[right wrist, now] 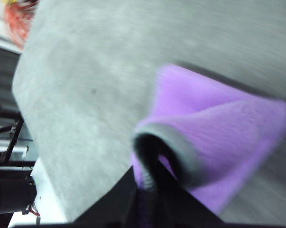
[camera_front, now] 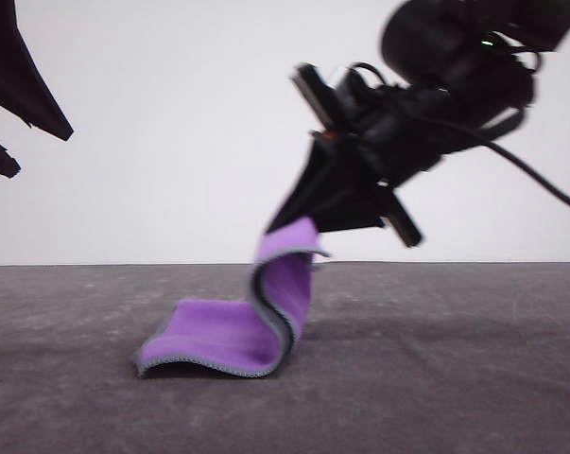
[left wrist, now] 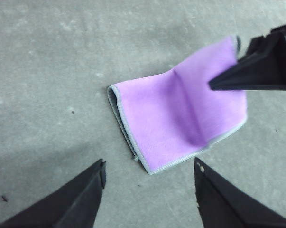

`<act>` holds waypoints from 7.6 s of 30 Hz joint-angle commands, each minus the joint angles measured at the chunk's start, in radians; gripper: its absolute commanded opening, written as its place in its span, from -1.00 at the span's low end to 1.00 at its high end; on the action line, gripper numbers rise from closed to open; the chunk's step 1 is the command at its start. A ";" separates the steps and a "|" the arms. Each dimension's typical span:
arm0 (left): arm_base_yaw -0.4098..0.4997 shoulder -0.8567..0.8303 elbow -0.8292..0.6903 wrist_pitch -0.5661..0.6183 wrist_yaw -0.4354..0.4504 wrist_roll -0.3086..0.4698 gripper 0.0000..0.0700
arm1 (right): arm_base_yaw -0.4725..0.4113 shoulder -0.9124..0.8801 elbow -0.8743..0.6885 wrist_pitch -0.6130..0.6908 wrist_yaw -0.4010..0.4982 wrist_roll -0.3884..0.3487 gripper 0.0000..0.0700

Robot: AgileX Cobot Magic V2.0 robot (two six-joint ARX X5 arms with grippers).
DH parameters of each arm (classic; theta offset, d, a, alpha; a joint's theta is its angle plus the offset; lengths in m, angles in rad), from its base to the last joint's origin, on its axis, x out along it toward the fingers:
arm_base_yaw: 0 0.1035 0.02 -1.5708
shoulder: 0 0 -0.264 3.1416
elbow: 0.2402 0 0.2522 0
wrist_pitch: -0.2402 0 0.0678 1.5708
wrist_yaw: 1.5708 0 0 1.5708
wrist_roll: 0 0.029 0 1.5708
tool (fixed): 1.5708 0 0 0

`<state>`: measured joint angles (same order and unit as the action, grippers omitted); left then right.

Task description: Fold clothes

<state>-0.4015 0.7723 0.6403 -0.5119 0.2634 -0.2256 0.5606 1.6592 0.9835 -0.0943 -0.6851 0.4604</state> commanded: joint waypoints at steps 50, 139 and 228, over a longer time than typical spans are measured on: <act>-0.005 0.005 0.011 0.010 -0.001 0.000 0.01 | -0.122 -0.721 -0.348 -0.201 0.465 -0.337 -0.12; 0.320 -0.768 -0.628 0.375 -0.298 0.136 -1.00 | -0.133 -0.872 -0.392 -0.011 0.529 -0.315 -0.96; 0.320 -0.768 -0.628 0.376 -0.298 0.136 -1.00 | -0.562 -1.656 -0.971 -0.010 0.667 -0.439 -0.96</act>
<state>-0.0814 0.0040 0.0322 -0.1463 -0.0307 -0.0970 -0.0010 0.0025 0.0152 -0.1150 -0.0219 0.0292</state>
